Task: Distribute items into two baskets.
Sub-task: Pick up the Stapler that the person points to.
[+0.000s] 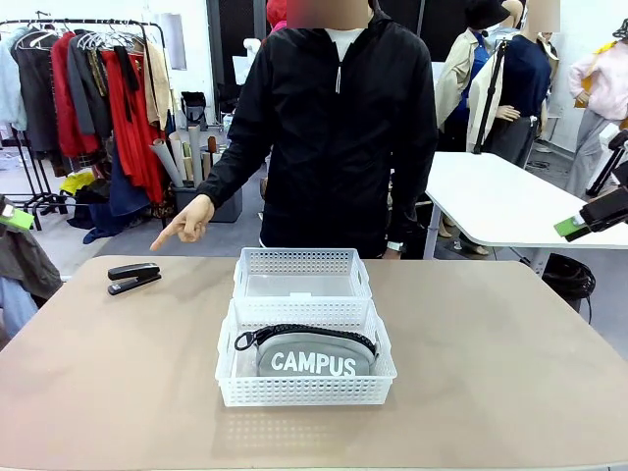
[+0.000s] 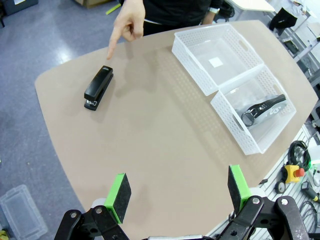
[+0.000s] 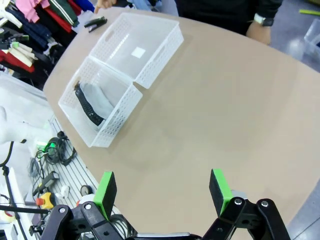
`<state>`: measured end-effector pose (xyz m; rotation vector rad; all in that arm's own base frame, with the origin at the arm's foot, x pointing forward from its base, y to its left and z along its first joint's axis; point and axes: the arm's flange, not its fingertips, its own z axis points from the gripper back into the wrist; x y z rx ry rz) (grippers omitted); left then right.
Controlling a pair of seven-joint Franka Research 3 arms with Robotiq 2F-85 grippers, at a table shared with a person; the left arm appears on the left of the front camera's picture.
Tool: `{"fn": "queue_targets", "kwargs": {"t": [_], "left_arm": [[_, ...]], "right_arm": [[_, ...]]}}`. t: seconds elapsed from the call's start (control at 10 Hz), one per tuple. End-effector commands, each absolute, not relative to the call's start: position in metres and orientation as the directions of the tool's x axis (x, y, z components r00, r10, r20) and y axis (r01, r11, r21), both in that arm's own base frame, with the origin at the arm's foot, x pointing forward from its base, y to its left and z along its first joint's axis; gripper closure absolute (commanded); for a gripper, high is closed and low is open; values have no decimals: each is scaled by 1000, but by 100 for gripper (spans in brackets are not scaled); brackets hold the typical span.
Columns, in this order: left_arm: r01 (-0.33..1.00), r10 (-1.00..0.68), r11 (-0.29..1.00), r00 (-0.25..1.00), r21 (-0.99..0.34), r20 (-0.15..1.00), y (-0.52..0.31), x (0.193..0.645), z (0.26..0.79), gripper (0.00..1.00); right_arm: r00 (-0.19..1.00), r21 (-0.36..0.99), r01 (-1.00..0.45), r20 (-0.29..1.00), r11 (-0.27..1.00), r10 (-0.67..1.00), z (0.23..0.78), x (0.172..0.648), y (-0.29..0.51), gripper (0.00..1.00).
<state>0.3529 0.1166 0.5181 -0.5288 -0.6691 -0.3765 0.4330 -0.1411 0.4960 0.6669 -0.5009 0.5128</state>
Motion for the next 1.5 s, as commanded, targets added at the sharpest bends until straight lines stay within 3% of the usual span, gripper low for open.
{"fn": "queue_targets", "kwargs": {"t": [0.0,0.3,0.4,0.8,1.4], "left_arm": [[494,-159,800,722,-340,674,116,352,519,0],[494,-159,800,722,-340,674,116,352,519,0],[494,-159,800,722,-340,674,116,352,519,0],[489,-160,804,726,-338,669,117,353,518,0],[537,-312,818,713,-204,627,78,438,492,0]], "right_arm": [[758,485,-588,610,648,231,507,431,-147,2],[746,507,-617,622,602,240,509,429,-149,2],[761,475,-589,599,654,250,503,427,-147,2],[761,475,-589,599,654,250,503,427,-147,2],[761,475,-589,599,654,250,503,427,-147,2]]}}
